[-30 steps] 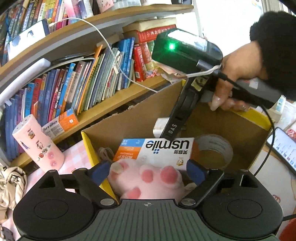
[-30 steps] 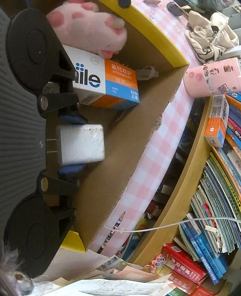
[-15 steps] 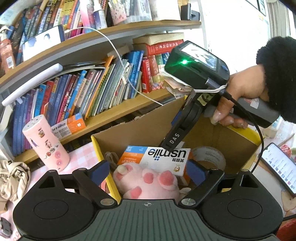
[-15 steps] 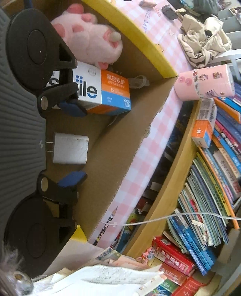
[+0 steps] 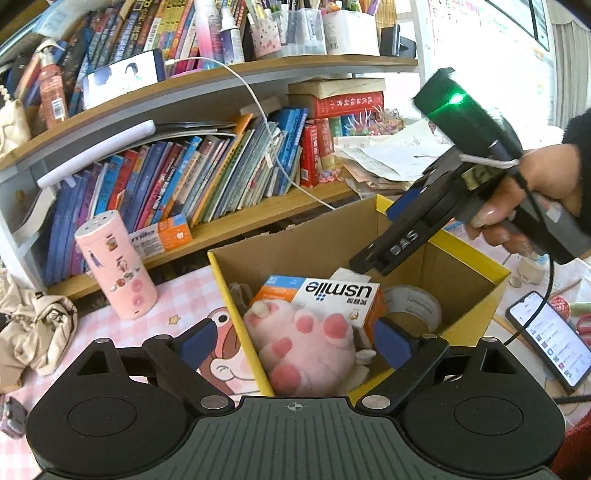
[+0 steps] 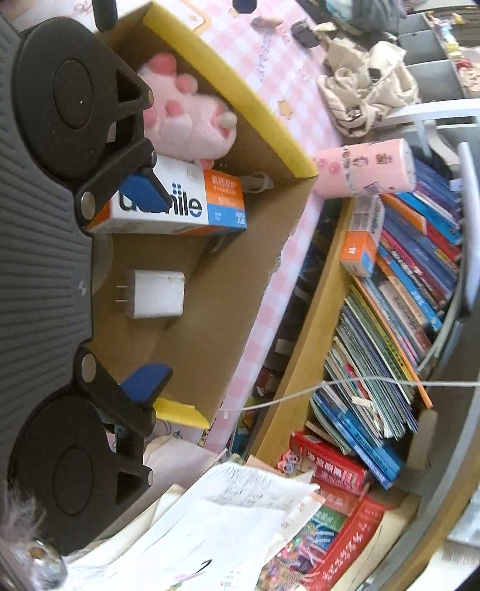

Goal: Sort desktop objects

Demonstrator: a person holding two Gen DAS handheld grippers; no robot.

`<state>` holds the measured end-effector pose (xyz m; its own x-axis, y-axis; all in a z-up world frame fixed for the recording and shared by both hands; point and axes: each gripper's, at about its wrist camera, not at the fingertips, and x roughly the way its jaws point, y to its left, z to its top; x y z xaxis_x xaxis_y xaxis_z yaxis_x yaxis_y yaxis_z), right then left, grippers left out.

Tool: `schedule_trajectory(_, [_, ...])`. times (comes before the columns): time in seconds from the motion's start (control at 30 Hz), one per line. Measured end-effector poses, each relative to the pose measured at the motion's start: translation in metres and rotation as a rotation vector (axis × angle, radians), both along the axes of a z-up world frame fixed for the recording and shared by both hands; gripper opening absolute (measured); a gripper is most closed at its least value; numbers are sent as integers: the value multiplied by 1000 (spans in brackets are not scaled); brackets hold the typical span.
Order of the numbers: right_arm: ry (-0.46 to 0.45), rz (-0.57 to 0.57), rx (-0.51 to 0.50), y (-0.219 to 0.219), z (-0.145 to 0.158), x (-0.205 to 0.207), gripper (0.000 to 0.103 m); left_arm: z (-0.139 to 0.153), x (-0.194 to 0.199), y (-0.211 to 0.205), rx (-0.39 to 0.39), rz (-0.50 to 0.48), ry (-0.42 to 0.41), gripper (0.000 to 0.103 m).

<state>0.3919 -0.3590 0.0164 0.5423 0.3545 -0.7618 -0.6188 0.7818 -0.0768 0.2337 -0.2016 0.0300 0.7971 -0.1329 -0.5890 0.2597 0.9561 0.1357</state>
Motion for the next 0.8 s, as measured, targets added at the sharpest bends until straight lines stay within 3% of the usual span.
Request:
schedule_trajectory(0.47, [-94, -61, 111, -27, 32, -63, 93, 18, -24, -2, -72, 5, -43, 95])
schedule_trajectory(0.8, [-143, -153, 134, -44, 40, -108, 93, 13, -40, -2, -91, -20, -8, 95])
